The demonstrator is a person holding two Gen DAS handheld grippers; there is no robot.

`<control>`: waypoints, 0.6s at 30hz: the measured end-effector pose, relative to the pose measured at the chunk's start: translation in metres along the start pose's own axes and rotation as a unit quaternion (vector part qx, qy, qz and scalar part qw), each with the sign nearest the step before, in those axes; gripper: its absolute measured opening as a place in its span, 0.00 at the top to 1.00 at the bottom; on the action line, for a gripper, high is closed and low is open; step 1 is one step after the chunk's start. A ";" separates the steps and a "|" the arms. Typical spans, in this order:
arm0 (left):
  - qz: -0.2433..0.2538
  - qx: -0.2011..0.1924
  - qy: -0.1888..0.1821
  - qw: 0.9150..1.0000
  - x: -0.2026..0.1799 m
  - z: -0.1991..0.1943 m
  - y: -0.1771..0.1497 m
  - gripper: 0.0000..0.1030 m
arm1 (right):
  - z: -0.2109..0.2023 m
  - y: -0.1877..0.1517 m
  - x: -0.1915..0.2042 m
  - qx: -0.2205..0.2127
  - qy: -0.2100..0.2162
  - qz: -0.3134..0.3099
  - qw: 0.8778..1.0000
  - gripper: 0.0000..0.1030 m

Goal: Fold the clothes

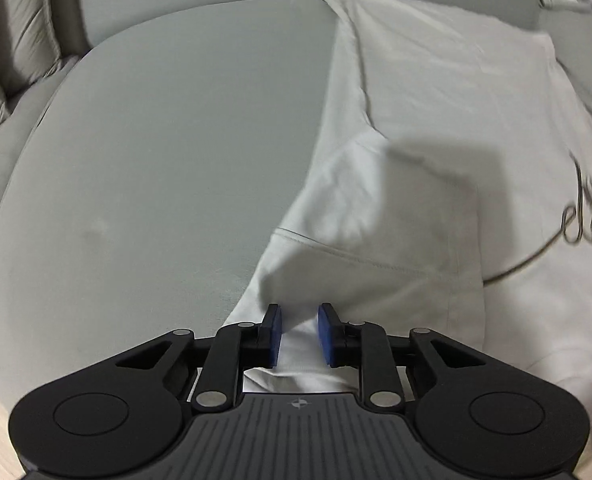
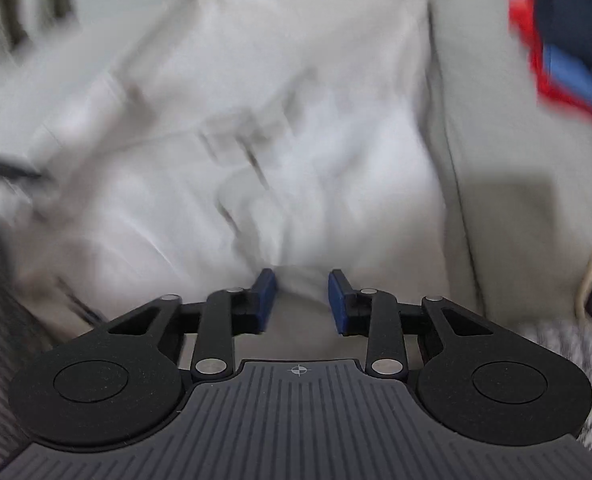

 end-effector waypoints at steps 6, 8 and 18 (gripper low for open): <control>-0.004 -0.032 -0.054 0.998 -0.018 -0.043 -0.025 0.68 | -0.031 -0.015 -0.003 -0.022 0.022 0.001 1.000 0.66; 0.003 -0.043 -0.075 0.996 -0.032 -0.053 -0.030 0.67 | -0.038 -0.018 0.001 -0.035 0.031 -0.001 0.999 0.66; 0.084 -0.045 -0.043 0.995 -0.084 -0.020 -0.027 0.53 | -0.025 0.001 0.021 -0.074 0.005 -0.047 0.996 0.53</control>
Point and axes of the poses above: each gripper's, at about its wrist camera, not at the fingertips, and z roughly the way its jaws point, x to its left, y to its top, the point moved 2 cm from there along z, roughly the way its jaws point
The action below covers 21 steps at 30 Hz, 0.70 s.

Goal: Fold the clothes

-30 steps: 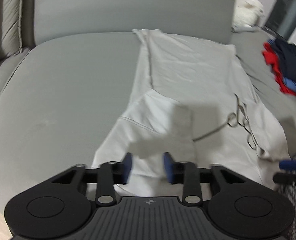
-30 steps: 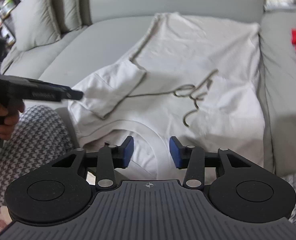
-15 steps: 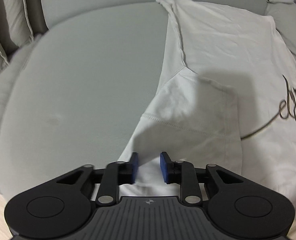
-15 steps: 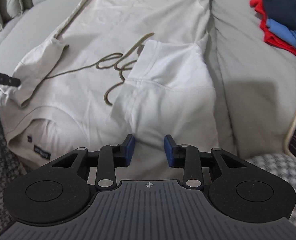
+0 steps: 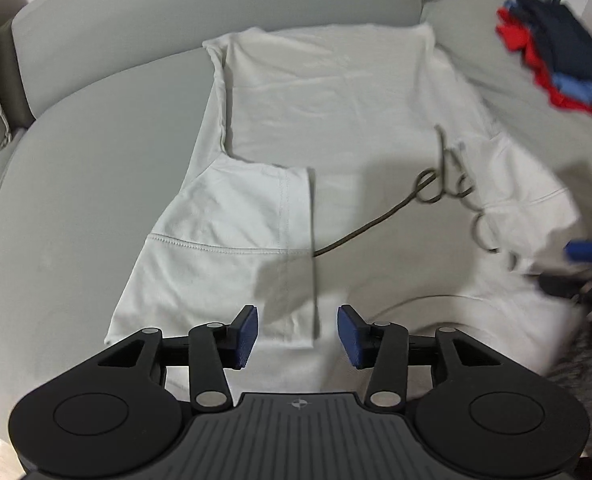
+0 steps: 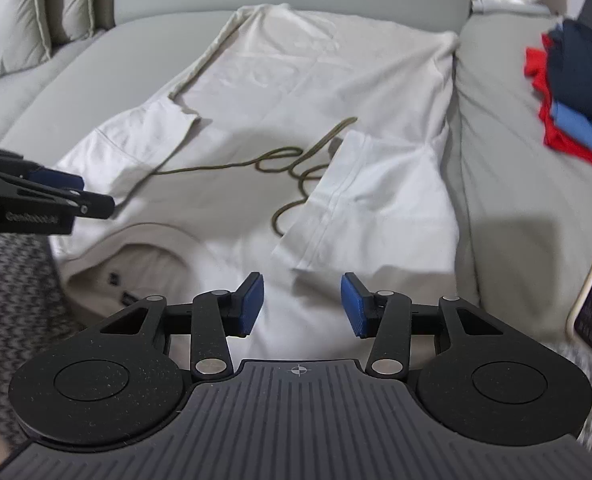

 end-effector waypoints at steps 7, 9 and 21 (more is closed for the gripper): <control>-0.034 0.014 0.023 0.999 0.012 0.012 -0.007 0.28 | 0.024 -0.013 -0.024 0.046 0.013 0.049 0.998 0.52; -0.035 0.010 0.026 0.999 0.011 0.009 -0.009 0.29 | 0.018 -0.014 -0.022 0.058 0.011 0.041 0.997 0.52; -0.002 -0.067 0.001 0.998 -0.009 -0.028 -0.015 0.35 | -0.024 -0.032 -0.014 0.028 0.059 0.056 0.996 0.51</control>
Point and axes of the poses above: each gripper's, at about its wrist camera, not at the fingertips, and z roughly the way its jaws point, x to its left, y to its top, the point moved 2 cm from there along z, roughly the way its jaws point
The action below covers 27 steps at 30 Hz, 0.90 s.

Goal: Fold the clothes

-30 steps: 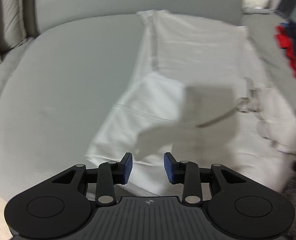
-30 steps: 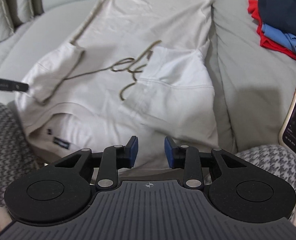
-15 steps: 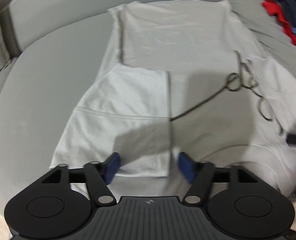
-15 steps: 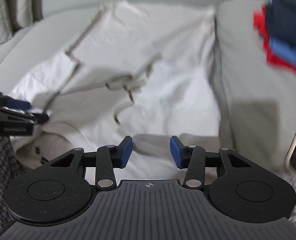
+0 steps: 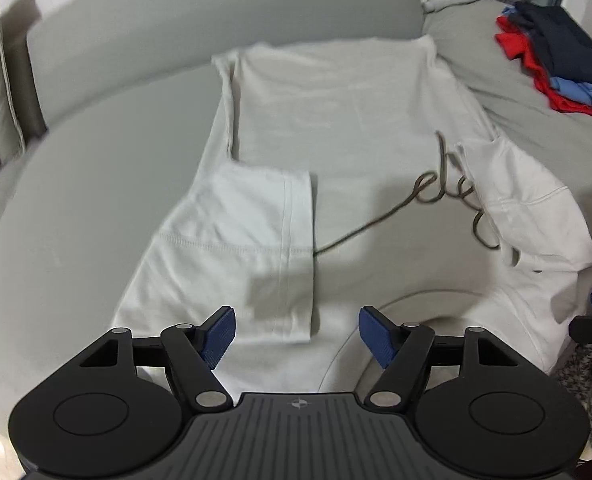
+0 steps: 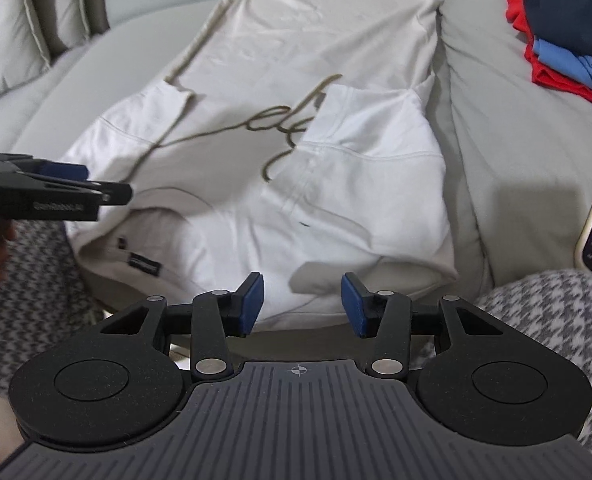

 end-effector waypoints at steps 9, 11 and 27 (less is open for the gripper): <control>0.026 0.007 -0.014 1.000 -0.011 -0.013 0.000 0.37 | -0.010 0.004 0.010 -0.015 0.012 0.006 1.000 0.28; 0.026 0.020 -0.016 0.999 -0.012 -0.012 0.000 0.37 | -0.011 0.006 0.010 -0.012 0.016 0.013 1.000 0.29; 0.022 0.031 0.000 0.999 -0.008 0.011 0.031 0.46 | -0.001 0.031 -0.007 -0.023 -0.030 0.001 0.999 0.72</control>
Point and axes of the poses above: each gripper's, at about its wrist camera, not at the fingertips, and z roughly the way its jaws point, x to its left, y to its top, the point moved 2 cm from there along z, roughly the way its jaws point
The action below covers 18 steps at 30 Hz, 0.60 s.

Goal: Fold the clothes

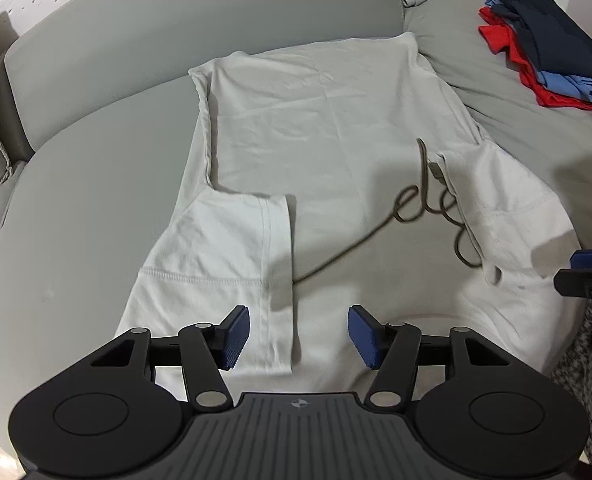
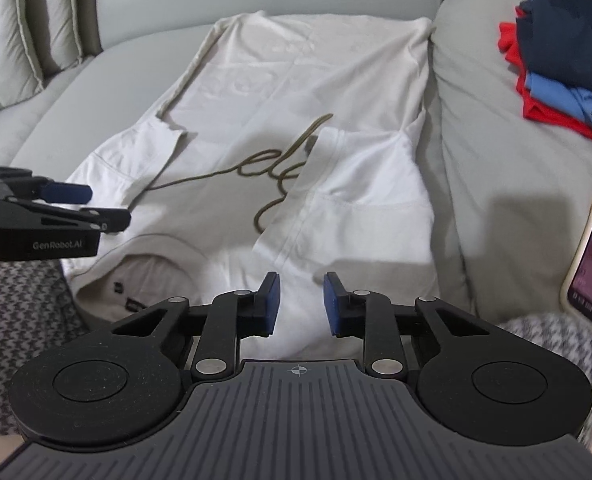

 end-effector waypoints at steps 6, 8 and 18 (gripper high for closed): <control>-0.007 0.029 0.003 1.000 0.005 0.031 0.008 0.46 | 0.023 0.015 -0.015 0.013 -0.009 0.013 1.000 0.70; 0.000 0.055 -0.003 0.998 0.007 0.046 0.007 0.43 | 0.040 0.014 -0.021 0.038 -0.010 0.018 0.999 0.69; -0.003 -0.004 0.004 1.000 0.055 0.050 0.108 0.46 | 0.033 0.080 -0.041 -0.011 -0.004 -0.013 1.000 0.65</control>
Point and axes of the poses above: each gripper's, at about its wrist camera, not at the fingertips, and z roughly the way its jaws point, x to its left, y to its top, the point moved 2 cm from there along z, roughly the way its jaws point
